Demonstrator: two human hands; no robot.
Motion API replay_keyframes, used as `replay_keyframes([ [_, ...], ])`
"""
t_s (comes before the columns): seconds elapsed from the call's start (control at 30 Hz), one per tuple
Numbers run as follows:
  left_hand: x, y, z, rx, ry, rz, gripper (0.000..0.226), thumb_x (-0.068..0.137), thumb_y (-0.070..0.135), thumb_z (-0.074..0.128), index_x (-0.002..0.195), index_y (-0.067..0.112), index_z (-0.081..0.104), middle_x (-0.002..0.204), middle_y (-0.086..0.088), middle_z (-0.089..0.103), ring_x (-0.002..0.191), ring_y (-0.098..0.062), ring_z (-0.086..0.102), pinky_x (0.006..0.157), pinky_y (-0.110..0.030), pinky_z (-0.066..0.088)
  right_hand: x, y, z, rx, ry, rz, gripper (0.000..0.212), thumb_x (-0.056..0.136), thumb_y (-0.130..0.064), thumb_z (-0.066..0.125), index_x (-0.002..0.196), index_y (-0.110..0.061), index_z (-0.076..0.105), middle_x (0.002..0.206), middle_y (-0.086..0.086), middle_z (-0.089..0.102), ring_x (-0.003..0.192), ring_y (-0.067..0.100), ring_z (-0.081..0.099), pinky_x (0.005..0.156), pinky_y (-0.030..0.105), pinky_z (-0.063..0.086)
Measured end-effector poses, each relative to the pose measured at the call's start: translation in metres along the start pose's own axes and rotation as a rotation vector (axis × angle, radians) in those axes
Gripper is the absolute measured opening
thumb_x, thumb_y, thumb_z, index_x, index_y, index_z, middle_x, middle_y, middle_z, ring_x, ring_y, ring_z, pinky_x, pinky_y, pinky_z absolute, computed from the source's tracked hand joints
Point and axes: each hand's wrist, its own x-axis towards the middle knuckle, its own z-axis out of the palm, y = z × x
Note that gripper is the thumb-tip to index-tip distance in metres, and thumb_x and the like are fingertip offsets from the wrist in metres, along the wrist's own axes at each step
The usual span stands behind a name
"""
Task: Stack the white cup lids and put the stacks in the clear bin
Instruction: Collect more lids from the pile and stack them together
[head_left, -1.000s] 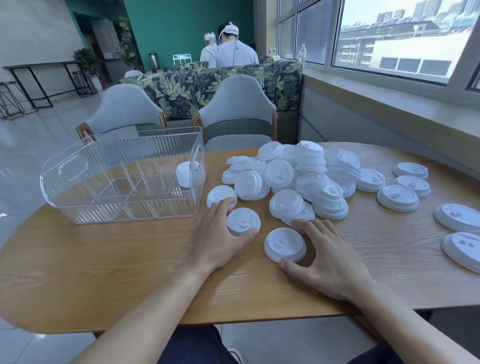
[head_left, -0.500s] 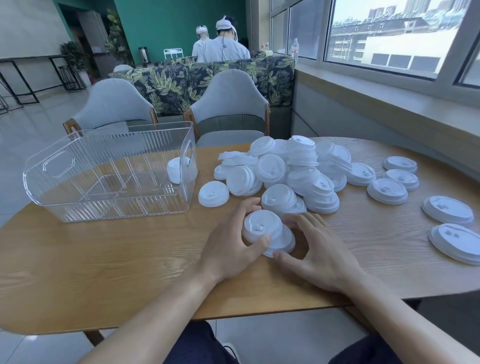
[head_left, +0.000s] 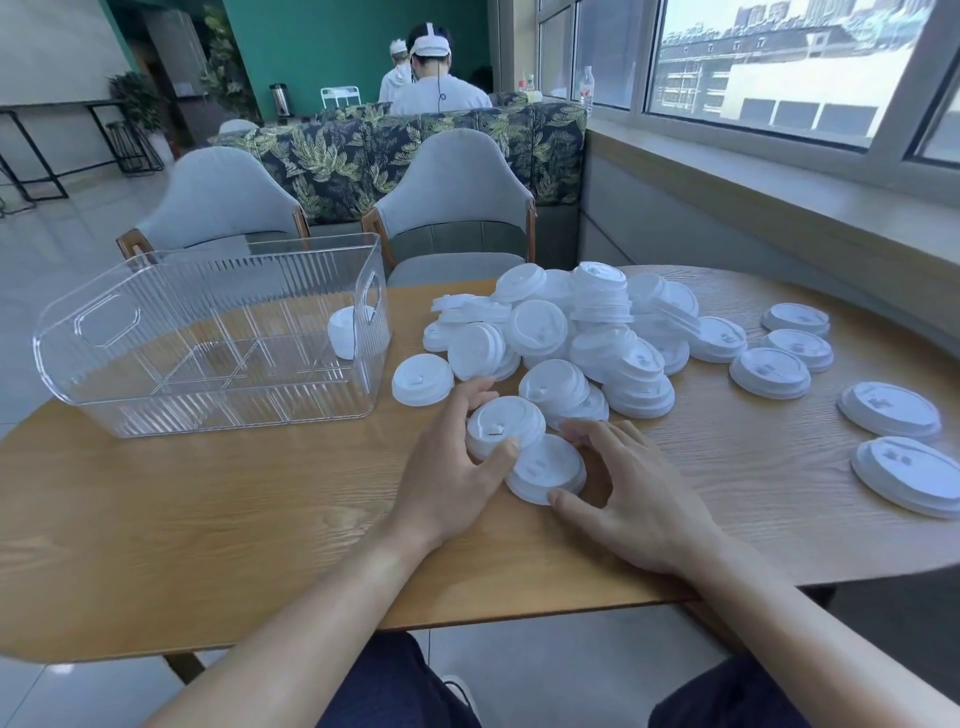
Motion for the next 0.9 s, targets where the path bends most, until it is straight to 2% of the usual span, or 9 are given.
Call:
replay_keyframes([
  [0.13, -0.0001, -0.0006, 0.0000, -0.007, 0.002, -0.008, 0.063, 0.081, 0.052, 0.063, 0.140, 0.042, 0.043, 0.133, 0.019, 0.060, 0.124, 0.002, 0.055, 0.099, -0.033, 0.050, 0.0008, -0.0005, -0.0004, 0.006, -0.018, -0.016, 0.063, 0.081, -0.051, 0.051, 0.141, -0.032, 0.045, 0.132, -0.025, 0.050, 0.131, 0.001, 0.038, 0.107, 0.023, 0.033],
  [0.23, -0.0005, -0.0003, 0.0005, -0.012, -0.001, -0.013, 0.064, 0.081, 0.052, 0.064, 0.140, 0.041, 0.044, 0.132, 0.020, 0.060, 0.122, 0.002, 0.056, 0.100, -0.034, 0.050, 0.0010, -0.0009, -0.0006, 0.017, -0.026, -0.019, 0.064, 0.080, -0.054, 0.046, 0.142, -0.035, 0.045, 0.138, -0.023, 0.051, 0.134, 0.002, 0.037, 0.111, 0.029, 0.035],
  [0.37, -0.0018, 0.0018, 0.0007, 0.025, -0.029, 0.001, 0.065, 0.082, 0.051, 0.064, 0.142, 0.039, 0.043, 0.133, 0.021, 0.059, 0.123, 0.001, 0.056, 0.102, -0.038, 0.050, 0.0009, 0.0001, 0.0008, -0.002, -0.023, -0.009, 0.066, 0.079, -0.071, 0.061, 0.137, -0.043, 0.043, 0.131, -0.026, 0.049, 0.126, 0.000, 0.040, 0.106, 0.027, 0.038],
  [0.5, -0.0038, 0.0042, 0.0002, 0.072, -0.052, 0.029, 0.064, 0.084, 0.048, 0.066, 0.142, 0.039, 0.042, 0.135, 0.021, 0.058, 0.125, 0.003, 0.054, 0.102, -0.037, 0.050, 0.0010, 0.0006, 0.0008, -0.002, -0.005, 0.000, 0.066, 0.079, -0.074, 0.064, 0.135, -0.043, 0.045, 0.128, -0.027, 0.049, 0.123, 0.000, 0.040, 0.103, 0.025, 0.039],
  [0.7, -0.0058, 0.0056, -0.0005, 0.127, -0.087, 0.050, 0.065, 0.085, 0.049, 0.067, 0.143, 0.044, 0.038, 0.135, 0.025, 0.056, 0.125, 0.004, 0.053, 0.100, -0.032, 0.050, 0.0011, 0.0013, 0.0011, 0.011, -0.028, -0.028, 0.069, 0.080, -0.070, 0.059, 0.140, -0.042, 0.042, 0.130, -0.026, 0.051, 0.128, 0.000, 0.039, 0.107, 0.026, 0.037],
  [0.8, -0.0063, 0.0058, -0.0006, 0.154, -0.105, 0.072, 0.063, 0.088, 0.042, 0.071, 0.141, 0.047, 0.037, 0.133, 0.032, 0.055, 0.126, 0.007, 0.051, 0.099, -0.026, 0.047, 0.0007, 0.0025, 0.0001, 0.174, 0.017, 0.034, 0.061, 0.079, -0.057, 0.060, 0.135, -0.037, 0.047, 0.127, -0.027, 0.050, 0.123, -0.003, 0.047, 0.103, 0.026, 0.042],
  [0.9, -0.0062, 0.0059, -0.0001, 0.175, -0.134, 0.086, 0.065, 0.089, 0.045, 0.071, 0.144, 0.046, 0.036, 0.140, 0.029, 0.052, 0.132, 0.005, 0.047, 0.104, -0.032, 0.048, 0.0009, 0.0060, 0.0001, 0.308, 0.076, 0.070, 0.051, 0.083, -0.047, 0.056, 0.131, -0.030, 0.053, 0.127, -0.019, 0.057, 0.119, -0.002, 0.053, 0.104, 0.031, 0.045],
])
